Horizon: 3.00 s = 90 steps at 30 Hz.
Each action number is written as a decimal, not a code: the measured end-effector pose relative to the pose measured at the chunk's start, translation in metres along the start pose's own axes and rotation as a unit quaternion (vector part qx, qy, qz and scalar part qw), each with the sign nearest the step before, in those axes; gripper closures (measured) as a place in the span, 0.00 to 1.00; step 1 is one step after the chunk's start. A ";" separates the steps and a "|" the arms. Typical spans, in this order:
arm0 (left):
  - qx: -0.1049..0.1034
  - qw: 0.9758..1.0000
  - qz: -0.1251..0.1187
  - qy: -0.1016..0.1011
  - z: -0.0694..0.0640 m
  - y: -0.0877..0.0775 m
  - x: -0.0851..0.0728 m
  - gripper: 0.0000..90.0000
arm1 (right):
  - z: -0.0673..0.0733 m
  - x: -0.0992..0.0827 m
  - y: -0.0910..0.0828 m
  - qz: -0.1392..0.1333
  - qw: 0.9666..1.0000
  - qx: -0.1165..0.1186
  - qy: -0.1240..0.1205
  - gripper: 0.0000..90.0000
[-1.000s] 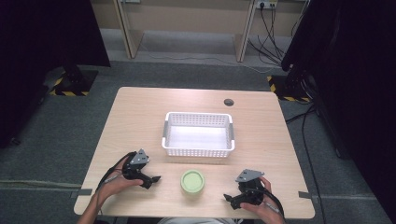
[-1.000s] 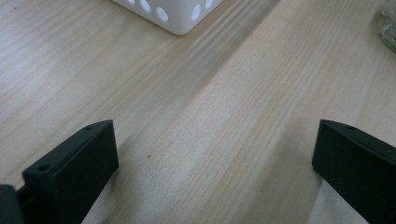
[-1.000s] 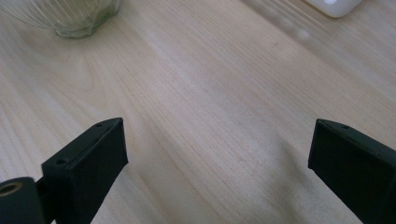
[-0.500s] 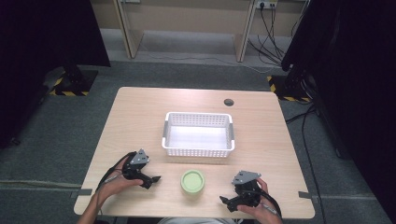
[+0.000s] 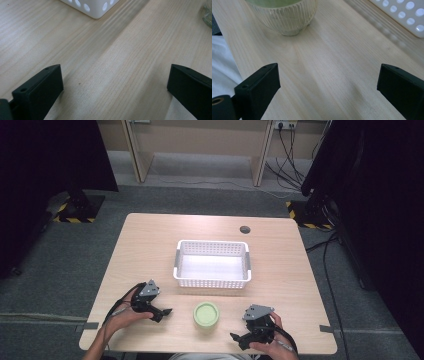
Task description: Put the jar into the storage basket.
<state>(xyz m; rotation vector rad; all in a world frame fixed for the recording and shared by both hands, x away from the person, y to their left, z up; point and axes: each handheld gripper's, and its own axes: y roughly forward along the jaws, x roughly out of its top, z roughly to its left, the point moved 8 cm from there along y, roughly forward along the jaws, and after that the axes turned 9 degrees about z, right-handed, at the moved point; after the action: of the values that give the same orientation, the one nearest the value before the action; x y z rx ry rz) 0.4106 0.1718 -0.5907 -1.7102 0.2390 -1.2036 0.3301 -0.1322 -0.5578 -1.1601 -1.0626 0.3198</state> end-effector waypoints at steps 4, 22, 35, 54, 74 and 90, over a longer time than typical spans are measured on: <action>0.000 1.000 0.000 0.000 0.000 0.000 0.000 0.00 | 0.004 0.004 0.000 -0.004 1.000 0.006 -0.005 0.05; 0.000 1.000 -0.001 0.000 0.000 0.000 0.000 0.00 | 0.025 0.037 0.000 -0.006 0.999 0.020 -0.049 0.05; 0.000 1.000 -0.001 0.000 0.000 0.000 0.000 0.00 | 0.035 0.049 0.006 -0.003 0.997 0.035 -0.064 0.05; 0.000 1.000 -0.001 0.000 0.000 0.000 0.000 0.00 | 0.040 0.071 0.019 0.001 0.996 0.040 -0.076 0.05; 0.000 1.000 -0.001 0.000 0.000 0.000 0.000 0.00 | 0.043 0.085 0.036 0.019 0.996 0.047 -0.078 0.08; 0.000 1.000 -0.001 -0.001 0.000 0.000 0.000 0.00 | 0.041 0.087 0.037 0.024 0.996 0.048 -0.072 0.12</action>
<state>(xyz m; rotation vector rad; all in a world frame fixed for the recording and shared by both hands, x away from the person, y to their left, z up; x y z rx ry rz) 0.4107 0.1716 -0.5906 -1.7115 0.2368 -1.2042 0.3514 -0.0324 -0.5447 -1.0901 -1.1329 0.4943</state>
